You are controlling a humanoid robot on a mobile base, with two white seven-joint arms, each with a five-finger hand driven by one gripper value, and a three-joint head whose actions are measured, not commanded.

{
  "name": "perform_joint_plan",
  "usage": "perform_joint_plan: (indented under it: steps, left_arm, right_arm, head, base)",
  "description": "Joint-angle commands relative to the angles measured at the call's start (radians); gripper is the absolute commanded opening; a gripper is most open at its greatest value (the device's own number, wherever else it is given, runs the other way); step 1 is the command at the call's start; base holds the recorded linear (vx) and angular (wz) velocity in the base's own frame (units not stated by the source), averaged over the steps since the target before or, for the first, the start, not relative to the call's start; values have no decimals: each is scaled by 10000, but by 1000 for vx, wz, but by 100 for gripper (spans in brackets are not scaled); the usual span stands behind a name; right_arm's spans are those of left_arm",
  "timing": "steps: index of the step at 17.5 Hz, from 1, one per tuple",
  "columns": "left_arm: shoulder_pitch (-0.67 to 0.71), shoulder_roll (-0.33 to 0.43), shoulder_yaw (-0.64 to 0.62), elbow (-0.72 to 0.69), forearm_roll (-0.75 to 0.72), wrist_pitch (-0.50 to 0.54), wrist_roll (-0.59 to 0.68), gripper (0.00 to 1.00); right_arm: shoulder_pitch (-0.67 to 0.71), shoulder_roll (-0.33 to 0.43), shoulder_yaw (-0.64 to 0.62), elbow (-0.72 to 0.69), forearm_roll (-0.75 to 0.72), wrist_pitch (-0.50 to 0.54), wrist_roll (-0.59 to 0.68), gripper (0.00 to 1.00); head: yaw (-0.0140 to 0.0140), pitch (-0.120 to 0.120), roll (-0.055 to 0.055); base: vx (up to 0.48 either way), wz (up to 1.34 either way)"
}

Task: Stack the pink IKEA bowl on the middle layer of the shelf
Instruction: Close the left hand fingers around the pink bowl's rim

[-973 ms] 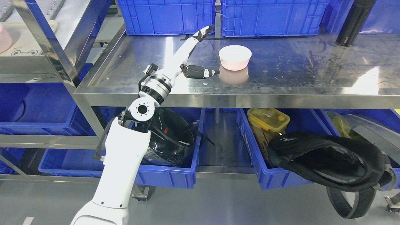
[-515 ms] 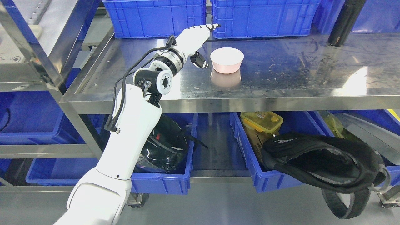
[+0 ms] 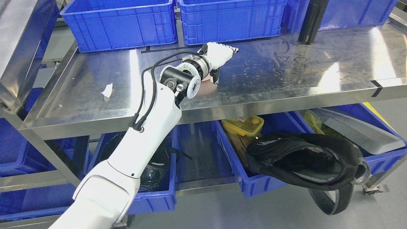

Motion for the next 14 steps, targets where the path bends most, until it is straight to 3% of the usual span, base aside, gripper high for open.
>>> perform_joint_plan:
  steps: [1, 11, 14]
  left_arm:
    - [6, 563, -500, -238, -544, -35, -240, 100]
    - [987, 1851, 298, -1483, -560, 11, -593, 100]
    - [1034, 1699, 422, -1452, -544, -5, -516, 100]
  right_arm:
    - [153, -175, 0, -175, -1, 4, -2, 100]
    - [153, -175, 0, -175, -1, 4, -2, 100]
    - [153, -175, 0, -175, -1, 4, -2, 100]
  head:
    - [0, 0, 0]
    - [0, -1, 0]
    - [0, -1, 0]
  base:
    - [36, -185]
    - [31, -6]
    - [67, 59]
